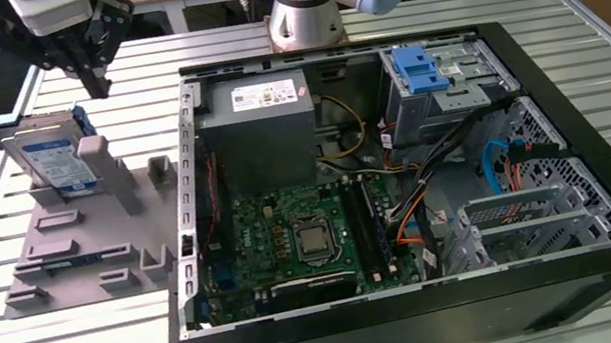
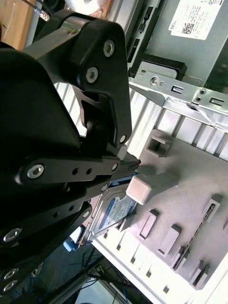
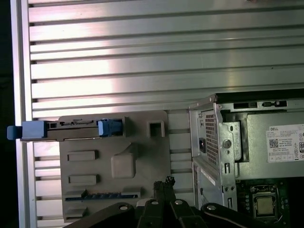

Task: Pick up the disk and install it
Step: 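Reach for the disk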

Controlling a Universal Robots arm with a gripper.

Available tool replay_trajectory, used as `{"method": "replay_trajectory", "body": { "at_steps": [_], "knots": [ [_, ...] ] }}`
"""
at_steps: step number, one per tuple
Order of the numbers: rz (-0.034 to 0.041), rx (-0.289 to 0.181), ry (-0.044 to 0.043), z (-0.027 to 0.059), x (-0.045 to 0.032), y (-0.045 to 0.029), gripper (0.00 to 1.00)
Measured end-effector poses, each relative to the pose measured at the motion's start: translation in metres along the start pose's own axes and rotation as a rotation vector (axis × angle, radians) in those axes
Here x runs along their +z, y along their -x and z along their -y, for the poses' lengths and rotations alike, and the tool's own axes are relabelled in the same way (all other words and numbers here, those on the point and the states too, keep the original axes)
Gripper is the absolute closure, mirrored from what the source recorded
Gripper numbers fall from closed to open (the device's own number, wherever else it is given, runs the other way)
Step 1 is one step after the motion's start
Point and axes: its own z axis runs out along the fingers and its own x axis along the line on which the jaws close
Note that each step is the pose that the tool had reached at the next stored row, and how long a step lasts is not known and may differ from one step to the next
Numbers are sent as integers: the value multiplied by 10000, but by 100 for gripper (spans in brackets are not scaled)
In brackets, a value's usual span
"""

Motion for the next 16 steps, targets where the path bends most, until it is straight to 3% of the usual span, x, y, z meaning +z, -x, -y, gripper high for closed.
{"method": "replay_trajectory", "body": {
  "at_steps": [16],
  "knots": [
    [-24,1,-2,3,9,-172,89]
  ]
}}
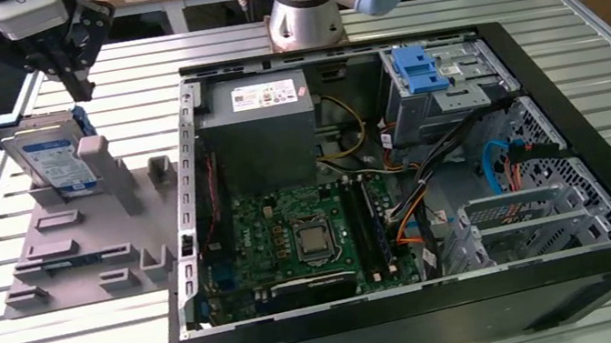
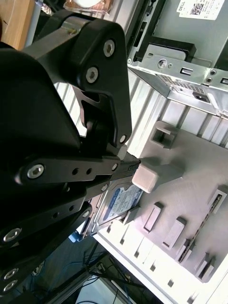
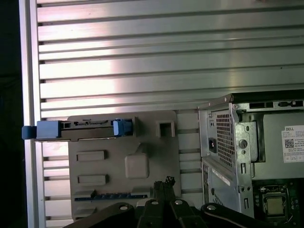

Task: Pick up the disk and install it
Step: 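Reach for the disk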

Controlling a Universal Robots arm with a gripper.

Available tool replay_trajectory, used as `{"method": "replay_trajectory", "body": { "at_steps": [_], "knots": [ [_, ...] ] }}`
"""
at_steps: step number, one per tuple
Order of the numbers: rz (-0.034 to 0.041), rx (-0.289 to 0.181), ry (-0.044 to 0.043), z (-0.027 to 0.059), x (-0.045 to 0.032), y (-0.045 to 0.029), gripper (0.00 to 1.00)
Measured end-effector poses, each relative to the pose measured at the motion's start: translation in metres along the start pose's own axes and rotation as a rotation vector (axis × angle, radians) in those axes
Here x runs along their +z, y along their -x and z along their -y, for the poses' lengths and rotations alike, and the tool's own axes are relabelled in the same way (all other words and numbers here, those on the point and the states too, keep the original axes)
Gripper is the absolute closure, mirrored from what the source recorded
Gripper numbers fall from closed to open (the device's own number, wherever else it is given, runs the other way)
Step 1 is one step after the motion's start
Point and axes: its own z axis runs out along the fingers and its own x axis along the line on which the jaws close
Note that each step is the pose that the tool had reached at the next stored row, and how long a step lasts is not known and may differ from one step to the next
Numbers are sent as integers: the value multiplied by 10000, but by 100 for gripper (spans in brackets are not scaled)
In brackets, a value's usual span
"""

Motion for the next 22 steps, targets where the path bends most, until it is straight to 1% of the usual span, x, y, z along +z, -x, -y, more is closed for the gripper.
{"method": "replay_trajectory", "body": {
  "at_steps": [14,22],
  "knots": [
    [-14,0,-1,5,7,-170,89],
    [-14,1,-1,-21,14,-330,89]
  ]
}}
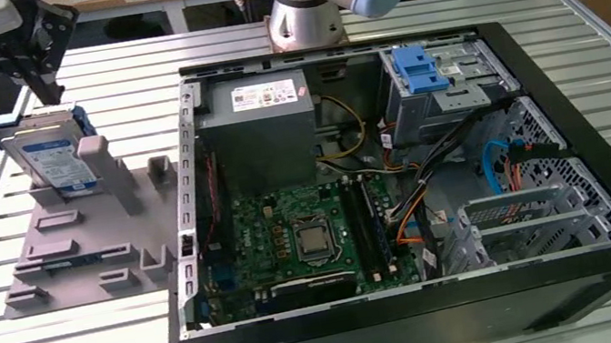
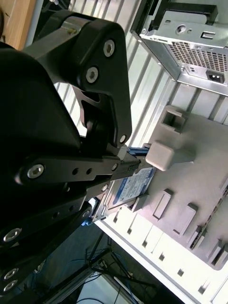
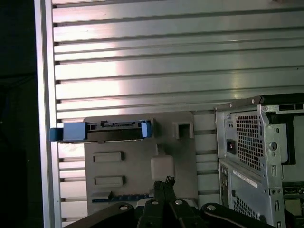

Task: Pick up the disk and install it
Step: 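Reach for the disk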

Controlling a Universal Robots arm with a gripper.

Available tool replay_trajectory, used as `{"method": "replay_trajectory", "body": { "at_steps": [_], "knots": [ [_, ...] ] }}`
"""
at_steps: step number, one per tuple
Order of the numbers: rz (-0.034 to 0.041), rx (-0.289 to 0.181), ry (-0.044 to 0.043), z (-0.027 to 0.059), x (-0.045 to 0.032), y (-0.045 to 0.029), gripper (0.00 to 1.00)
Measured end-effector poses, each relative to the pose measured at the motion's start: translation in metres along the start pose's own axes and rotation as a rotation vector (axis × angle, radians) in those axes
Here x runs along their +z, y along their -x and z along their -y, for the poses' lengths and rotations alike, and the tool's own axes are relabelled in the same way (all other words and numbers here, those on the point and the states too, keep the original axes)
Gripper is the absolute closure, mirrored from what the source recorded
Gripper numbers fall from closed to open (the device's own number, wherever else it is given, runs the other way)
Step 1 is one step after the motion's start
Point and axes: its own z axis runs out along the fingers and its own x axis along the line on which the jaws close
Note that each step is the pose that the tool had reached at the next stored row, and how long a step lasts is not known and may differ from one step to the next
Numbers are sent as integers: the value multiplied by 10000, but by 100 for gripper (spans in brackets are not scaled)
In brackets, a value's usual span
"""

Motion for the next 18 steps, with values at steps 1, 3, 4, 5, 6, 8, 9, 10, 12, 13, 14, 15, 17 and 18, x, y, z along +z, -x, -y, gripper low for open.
{"method": "replay_trajectory", "body": {
  "at_steps": [1,3,4,5,6,8,9,10,12,13,14,15,17,18],
  "knots": [
    [0,0,0,-5,1,-21,89],
    [1,0,1,-13,4,-63,89],
    [0,1,0,-19,5,-83,89],
    [0,0,0,-27,6,-104,89],
    [0,1,0,-37,7,-125,89],
    [0,0,0,-56,12,-164,89],
    [0,0,0,-67,15,-183,89],
    [0,0,0,-78,18,-200,89],
    [-1,-5,-1,-101,28,-237,89],
    [-1,-13,0,-109,34,-255,89],
    [-3,-27,-1,-114,40,-273,89],
    [-4,-43,-2,-119,46,-291,89],
    [-4,-79,-2,-126,61,-330,89],
    [-4,-96,-1,-130,70,-354,89]
  ]
}}
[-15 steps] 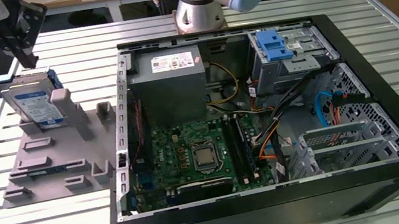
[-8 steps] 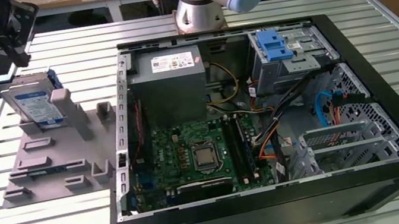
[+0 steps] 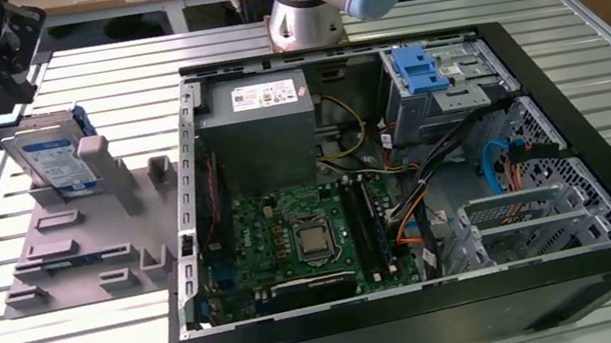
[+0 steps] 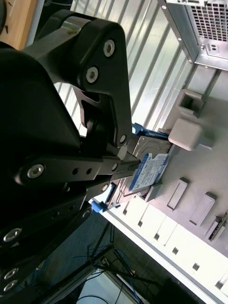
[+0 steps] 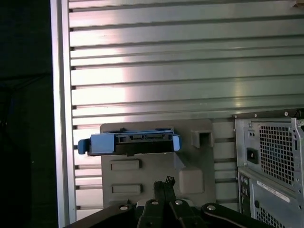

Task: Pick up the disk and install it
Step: 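Reach for the disk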

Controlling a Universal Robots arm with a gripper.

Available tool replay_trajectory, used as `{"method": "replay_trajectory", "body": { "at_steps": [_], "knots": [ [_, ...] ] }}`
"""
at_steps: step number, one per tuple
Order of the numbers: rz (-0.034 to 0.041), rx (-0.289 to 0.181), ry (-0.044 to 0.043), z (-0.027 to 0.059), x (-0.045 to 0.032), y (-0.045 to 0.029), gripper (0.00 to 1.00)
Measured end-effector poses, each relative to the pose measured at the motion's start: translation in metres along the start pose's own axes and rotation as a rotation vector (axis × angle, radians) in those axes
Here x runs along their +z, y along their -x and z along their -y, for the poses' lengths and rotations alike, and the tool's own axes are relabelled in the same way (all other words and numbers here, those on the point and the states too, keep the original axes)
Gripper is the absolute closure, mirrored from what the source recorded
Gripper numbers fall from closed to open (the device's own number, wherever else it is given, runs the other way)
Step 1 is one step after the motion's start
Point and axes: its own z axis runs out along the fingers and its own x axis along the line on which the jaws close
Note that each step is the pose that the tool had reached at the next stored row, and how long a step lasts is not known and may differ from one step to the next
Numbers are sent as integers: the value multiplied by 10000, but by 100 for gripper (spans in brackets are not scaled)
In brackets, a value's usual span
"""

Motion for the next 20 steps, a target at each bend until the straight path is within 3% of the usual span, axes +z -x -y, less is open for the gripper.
{"method": "replay_trajectory", "body": {
  "at_steps": [20],
  "knots": [
    [-5,-147,-2,-170,141,-382,89]
  ]
}}
